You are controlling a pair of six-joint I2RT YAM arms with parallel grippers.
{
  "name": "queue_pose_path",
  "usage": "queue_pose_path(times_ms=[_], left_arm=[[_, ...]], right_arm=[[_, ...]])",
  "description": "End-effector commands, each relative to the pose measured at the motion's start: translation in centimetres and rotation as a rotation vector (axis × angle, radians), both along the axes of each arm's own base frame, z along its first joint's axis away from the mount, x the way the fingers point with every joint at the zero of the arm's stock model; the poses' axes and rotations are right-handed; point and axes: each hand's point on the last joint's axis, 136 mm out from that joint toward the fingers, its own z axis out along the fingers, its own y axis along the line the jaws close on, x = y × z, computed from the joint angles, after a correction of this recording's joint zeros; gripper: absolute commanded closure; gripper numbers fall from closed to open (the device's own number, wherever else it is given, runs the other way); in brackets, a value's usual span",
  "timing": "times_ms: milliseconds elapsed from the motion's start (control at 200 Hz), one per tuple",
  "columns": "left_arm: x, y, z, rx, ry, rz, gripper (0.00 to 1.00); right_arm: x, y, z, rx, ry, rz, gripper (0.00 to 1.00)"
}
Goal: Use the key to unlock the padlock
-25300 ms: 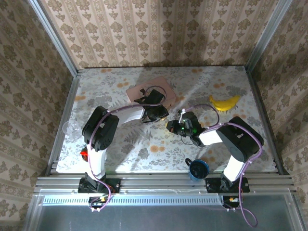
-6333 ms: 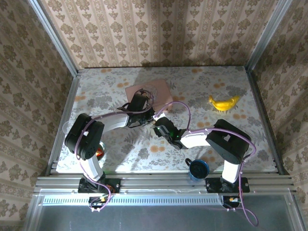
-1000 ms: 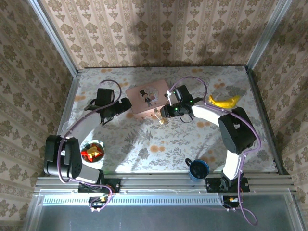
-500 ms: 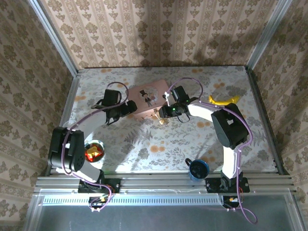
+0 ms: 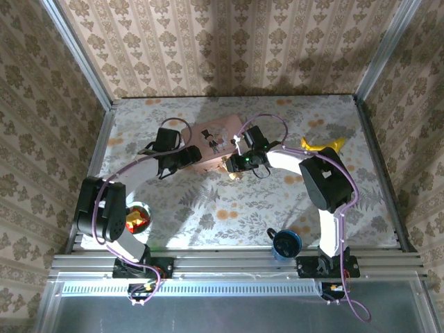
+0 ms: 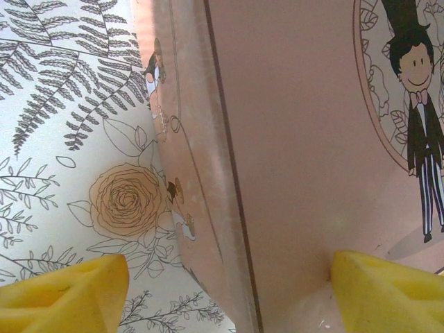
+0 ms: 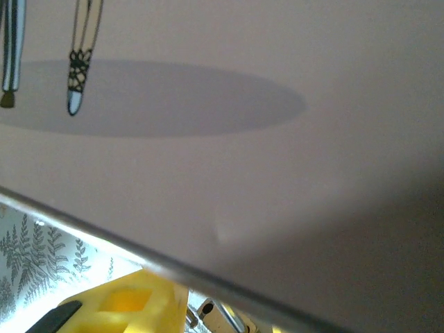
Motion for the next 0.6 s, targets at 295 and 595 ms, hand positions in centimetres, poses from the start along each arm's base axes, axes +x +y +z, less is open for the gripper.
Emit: queue_pose_path(times_ms=[295,595], left_arm=[[0.1,-0.6,-0.5,-0.006,0.015,-0.004,0.25],[-0.3,-1.0,-1.5,-0.006,0.039,-0.006,0.3]], right_arm=[[1.1,0.6,0.4,0.029,-0.015,-0.062,0.77],[0.7,0.3,1.1,0.114,0.039,-0.198,0.99]])
